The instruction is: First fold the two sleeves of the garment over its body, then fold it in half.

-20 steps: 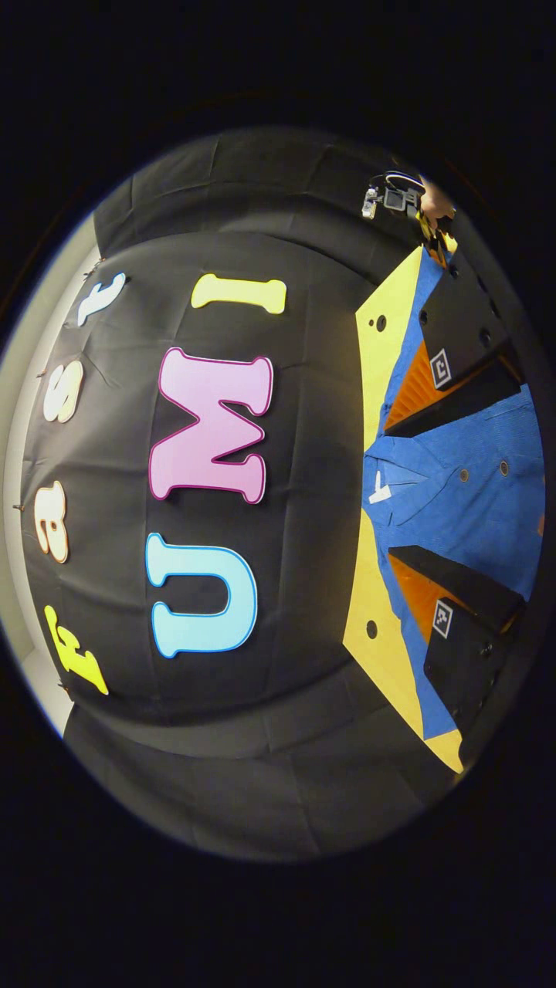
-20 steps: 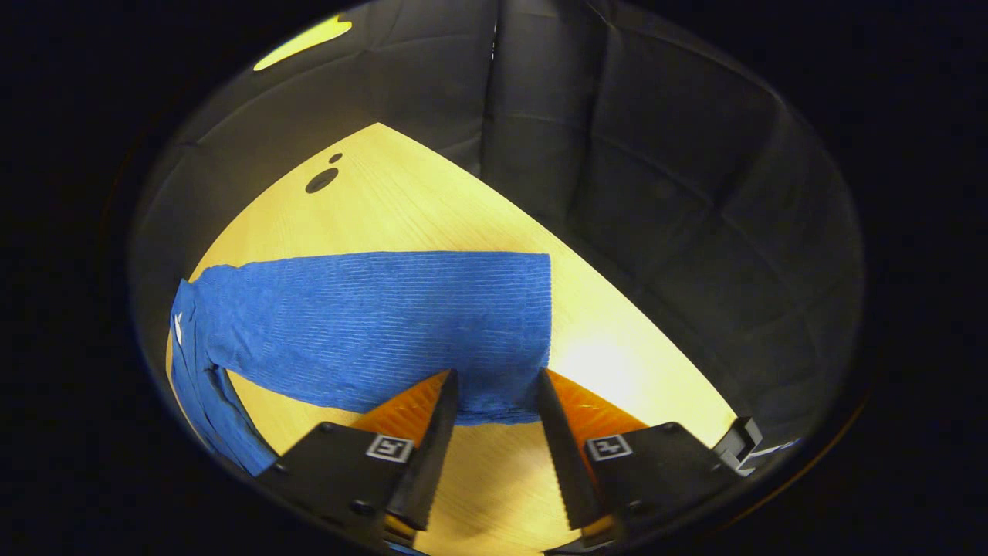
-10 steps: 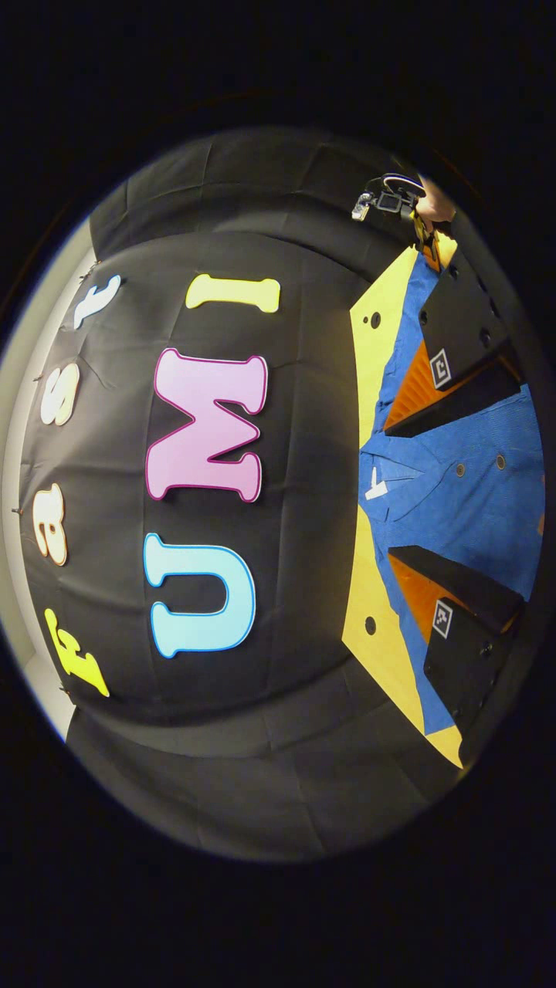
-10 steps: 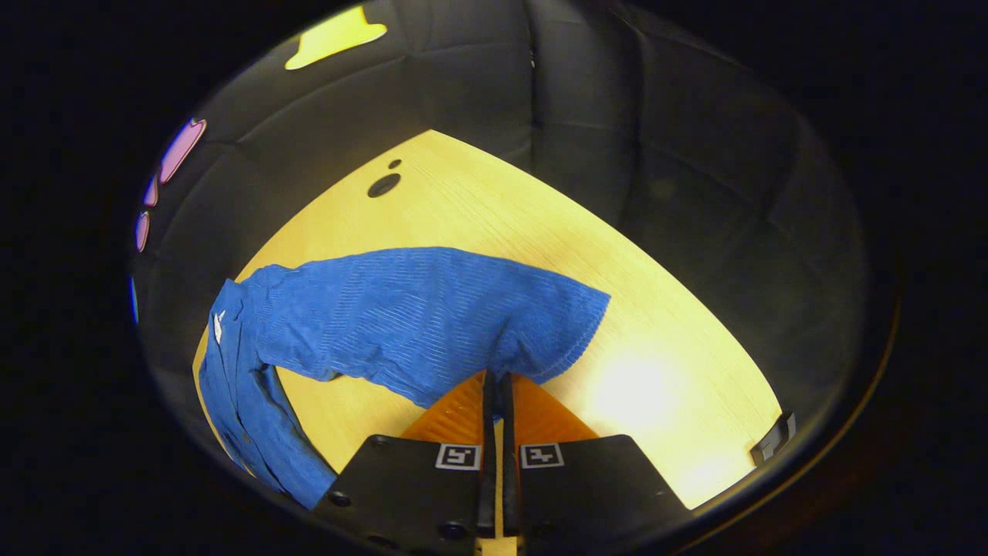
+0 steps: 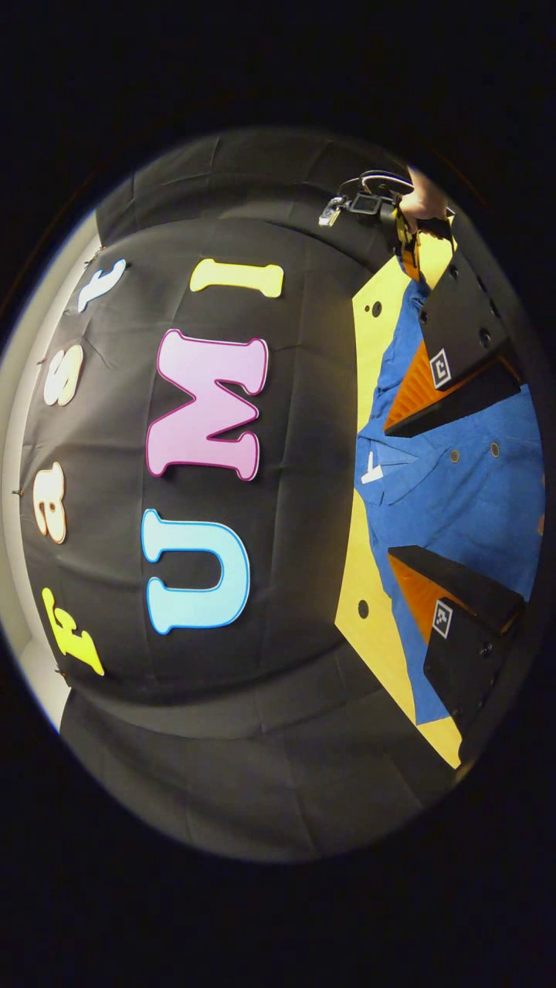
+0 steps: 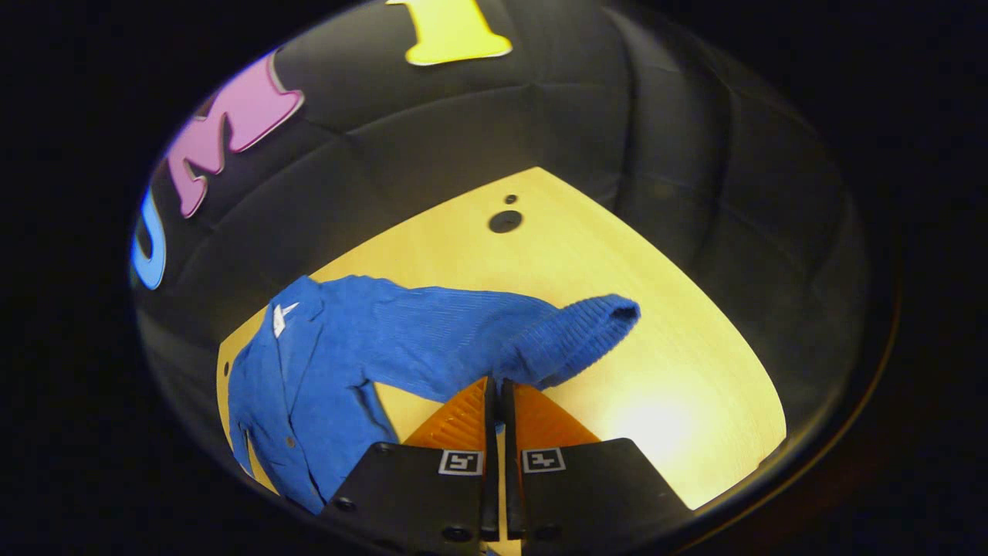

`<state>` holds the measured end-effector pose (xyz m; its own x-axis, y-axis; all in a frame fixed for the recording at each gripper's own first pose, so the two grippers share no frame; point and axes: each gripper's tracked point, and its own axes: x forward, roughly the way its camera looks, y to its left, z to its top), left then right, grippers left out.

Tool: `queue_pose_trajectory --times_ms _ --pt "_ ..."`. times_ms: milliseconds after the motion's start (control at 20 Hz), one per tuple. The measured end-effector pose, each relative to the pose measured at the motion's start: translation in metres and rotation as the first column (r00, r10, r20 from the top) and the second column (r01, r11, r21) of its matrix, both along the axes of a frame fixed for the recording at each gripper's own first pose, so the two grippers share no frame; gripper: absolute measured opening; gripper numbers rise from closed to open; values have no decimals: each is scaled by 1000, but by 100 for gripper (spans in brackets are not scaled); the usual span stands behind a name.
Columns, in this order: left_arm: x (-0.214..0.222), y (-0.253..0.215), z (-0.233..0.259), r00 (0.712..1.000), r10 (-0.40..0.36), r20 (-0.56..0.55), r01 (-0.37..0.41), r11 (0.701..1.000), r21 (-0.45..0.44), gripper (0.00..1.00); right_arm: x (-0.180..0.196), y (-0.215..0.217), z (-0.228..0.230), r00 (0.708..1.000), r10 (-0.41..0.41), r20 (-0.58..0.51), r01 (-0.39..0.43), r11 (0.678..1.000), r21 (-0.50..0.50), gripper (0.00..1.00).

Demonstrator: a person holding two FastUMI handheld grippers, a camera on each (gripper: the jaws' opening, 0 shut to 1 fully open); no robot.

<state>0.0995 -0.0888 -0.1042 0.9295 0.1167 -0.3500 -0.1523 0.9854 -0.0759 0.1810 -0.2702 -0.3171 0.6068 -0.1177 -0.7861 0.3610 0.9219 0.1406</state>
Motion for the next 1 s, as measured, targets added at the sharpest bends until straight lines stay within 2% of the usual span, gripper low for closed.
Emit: queue_pose_trajectory --times_ms 50,100,150,500,600,650,700,1000 --pt "-4 4 -1 1000 9 0 -9 1000 -2 81 13 19 6 999 35 17 -35 999 3 5" --pt "-7 9 0 1000 20 0 -20 1000 -4 81 22 35 12 998 61 29 -62 998 12 0" --pt "-12 14 -1 1000 31 0 -31 1000 -6 81 32 53 18 995 86 44 -87 996 22 4" --pt "-40 58 -4 992 130 -6 -130 991 -11 81 88 170 55 954 267 133 -275 960 46 4" --pt "-47 72 -7 988 157 -11 -157 988 -12 81 97 211 60 937 317 148 -329 942 67 4" --pt "-50 78 -8 985 170 -12 -170 985 -12 81 100 236 62 928 337 155 -353 932 82 0" --pt "-53 86 -10 983 184 -15 -185 983 -13 81 101 259 62 918 362 161 -379 921 95 4" --pt "-71 119 -18 969 245 -38 -246 969 -11 81 93 395 42 845 510 161 -532 835 144 4"
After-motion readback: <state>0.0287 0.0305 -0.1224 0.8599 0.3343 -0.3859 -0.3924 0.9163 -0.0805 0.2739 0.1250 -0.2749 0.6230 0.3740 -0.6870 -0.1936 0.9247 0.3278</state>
